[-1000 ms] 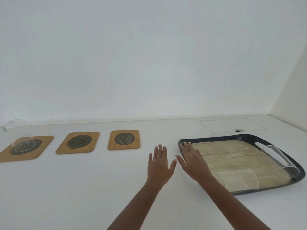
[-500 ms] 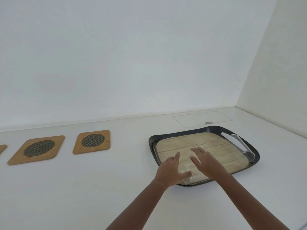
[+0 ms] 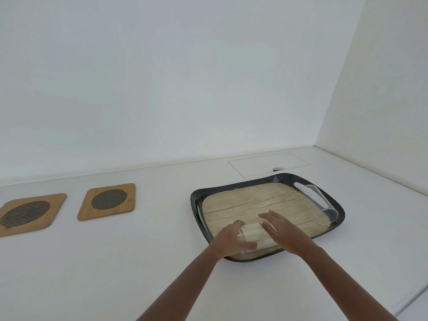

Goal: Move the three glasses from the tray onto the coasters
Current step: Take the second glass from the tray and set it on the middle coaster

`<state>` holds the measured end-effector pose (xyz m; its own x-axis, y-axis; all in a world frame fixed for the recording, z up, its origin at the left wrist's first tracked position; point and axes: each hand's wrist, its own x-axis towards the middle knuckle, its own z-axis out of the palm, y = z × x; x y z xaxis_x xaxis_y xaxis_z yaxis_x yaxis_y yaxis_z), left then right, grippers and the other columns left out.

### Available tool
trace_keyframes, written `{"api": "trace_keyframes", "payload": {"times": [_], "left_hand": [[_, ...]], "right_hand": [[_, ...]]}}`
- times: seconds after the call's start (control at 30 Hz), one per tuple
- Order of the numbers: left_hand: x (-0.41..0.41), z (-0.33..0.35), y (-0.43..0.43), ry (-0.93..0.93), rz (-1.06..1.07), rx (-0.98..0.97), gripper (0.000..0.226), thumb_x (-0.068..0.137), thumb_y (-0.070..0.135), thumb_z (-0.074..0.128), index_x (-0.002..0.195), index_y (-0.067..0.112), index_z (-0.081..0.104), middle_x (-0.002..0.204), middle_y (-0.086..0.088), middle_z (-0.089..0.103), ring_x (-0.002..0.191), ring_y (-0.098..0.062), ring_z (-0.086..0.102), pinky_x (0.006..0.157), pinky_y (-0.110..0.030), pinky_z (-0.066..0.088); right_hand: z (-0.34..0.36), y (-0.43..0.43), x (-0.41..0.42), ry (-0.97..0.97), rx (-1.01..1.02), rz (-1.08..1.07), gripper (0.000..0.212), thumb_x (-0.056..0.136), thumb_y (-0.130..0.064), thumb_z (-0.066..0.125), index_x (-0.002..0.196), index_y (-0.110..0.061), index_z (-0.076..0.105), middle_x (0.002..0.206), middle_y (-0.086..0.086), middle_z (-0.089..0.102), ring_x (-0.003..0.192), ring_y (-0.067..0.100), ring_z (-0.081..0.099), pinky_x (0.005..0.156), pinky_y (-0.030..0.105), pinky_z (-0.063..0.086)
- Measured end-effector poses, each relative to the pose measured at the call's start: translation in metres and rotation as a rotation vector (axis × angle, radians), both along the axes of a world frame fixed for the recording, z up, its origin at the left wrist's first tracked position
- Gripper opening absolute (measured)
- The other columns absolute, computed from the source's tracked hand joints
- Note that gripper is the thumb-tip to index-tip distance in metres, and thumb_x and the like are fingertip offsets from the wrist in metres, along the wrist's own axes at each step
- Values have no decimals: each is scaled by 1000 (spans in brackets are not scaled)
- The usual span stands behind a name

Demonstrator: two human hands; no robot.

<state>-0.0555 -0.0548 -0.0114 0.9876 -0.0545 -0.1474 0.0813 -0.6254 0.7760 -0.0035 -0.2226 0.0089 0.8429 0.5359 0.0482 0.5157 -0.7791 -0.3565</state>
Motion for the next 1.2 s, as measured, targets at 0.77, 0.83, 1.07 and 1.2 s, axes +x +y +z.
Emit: {"api": "trace_keyframes", "payload": {"times": [0.77,0.83,1.07,1.2], "left_hand": [[3,88,103,-336,318,-355,47,83,39,65,122,16,54,120,-11,61,98,-19,59,82,-29,47],[1,95,114,-362,343,-328,45,83,41,66,119,17,55,117,-8,62,97,-17,56,84,-30,45],[-12,110,152,-402,445,-225,48,81,45,65,117,15,54,78,2,55,87,-12,55,74,-25,42],[-22,110,178,-383,486,-169,55,79,49,65,119,14,50,65,6,53,77,-5,56,71,-22,40]], "right_hand": [[56,113,-10,322,569,170,62,87,-40,56,140,-16,35,140,2,50,128,16,48,111,41,38],[59,130,-13,409,636,179,64,87,-38,58,141,-14,33,136,3,53,126,16,50,111,41,38],[56,190,-20,730,816,162,67,81,-33,66,138,-13,35,123,7,58,119,24,56,108,40,41],[53,222,-27,924,894,161,63,76,-29,70,130,-9,45,107,0,64,102,19,64,94,32,49]]}}
